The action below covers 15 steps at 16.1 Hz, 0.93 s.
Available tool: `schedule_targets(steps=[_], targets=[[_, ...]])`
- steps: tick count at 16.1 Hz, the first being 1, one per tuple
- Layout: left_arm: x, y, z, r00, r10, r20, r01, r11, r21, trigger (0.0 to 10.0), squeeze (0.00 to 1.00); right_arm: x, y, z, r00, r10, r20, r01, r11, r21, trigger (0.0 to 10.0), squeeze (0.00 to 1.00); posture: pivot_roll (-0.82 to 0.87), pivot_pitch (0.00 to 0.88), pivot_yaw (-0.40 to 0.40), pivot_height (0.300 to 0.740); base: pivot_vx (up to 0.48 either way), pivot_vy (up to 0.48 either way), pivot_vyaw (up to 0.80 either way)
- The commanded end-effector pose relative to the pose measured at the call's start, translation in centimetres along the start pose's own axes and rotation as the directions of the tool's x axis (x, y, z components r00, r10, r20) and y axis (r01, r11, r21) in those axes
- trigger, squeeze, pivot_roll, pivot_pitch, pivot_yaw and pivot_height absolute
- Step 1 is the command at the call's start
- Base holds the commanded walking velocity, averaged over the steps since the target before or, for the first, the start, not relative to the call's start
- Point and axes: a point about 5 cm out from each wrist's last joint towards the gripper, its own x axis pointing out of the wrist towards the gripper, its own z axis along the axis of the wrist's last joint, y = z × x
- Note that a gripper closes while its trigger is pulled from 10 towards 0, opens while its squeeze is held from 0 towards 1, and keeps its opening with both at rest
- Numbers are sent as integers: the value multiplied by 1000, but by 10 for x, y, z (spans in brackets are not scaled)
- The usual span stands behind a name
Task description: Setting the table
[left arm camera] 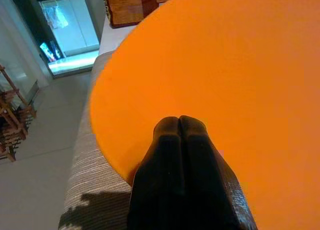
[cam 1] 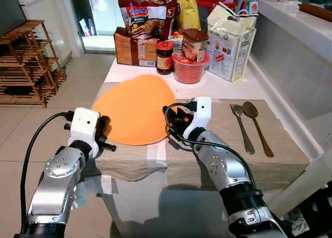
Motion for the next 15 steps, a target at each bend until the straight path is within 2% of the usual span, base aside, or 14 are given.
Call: schedule_targets(steps=[1,3,4,6,9,10,11,12,13,14,15], targets=[[3,-12,-9,997,-55,-60,55,998,-1,10000,0,-3,-4,-10,998,-16,-55,16,1000,-8,0,0,61,0,-24,736,0,0,0],[6,-8,5,999,-29,-13,30,999,29,10000,0,-4,-7,-11,998,-26,-54,25,1000,-12,0,0,61,0,-24,736,0,0,0],[7,-2,20,999,9,46,-11,999,39,10000,0,-5,-7,-12,998,-30,-51,29,999,-18,0,0,62,0,-23,736,0,0,0],[6,3,33,994,34,106,-38,999,36,10000,0,-6,-8,-14,998,-32,-49,31,999,-30,0,0,64,0,-23,736,0,0,0],[-6,4,51,982,65,179,-68,998,13,10000,0,-8,-1,3,997,-4,74,11,996,-91,0,0,67,0,-22,736,0,0,0],[-7,3,52,981,65,183,-68,998,10,10000,0,-8,1,6,996,1,90,8,995,-101,0,0,67,0,-22,736,0,0,0],[-12,-6,50,980,64,189,-62,998,-15,10000,0,-7,11,27,976,42,214,-4,984,-176,0,0,75,0,-23,736,0,0,0],[-14,-14,44,984,48,174,-46,999,-16,10000,0,-6,20,40,959,80,271,-11,969,-246,0,0,74,0,-23,736,0,0,0],[-15,-21,37,988,36,152,-32,999,-30,10000,0,-6,23,49,944,93,316,-1,960,-280,0,0,77,0,-24,736,0,0,0],[-16,-23,35,989,34,144,-29,999,-36,10000,0,-6,23,52,939,92,331,7,958,-286,0,0,77,0,-24,736,0,0,0],[-17,-28,28,992,28,125,-22,999,-48,10000,0,-7,18,63,921,55,386,81,941,-328,0,0,78,0,-27,736,0,0,0]])
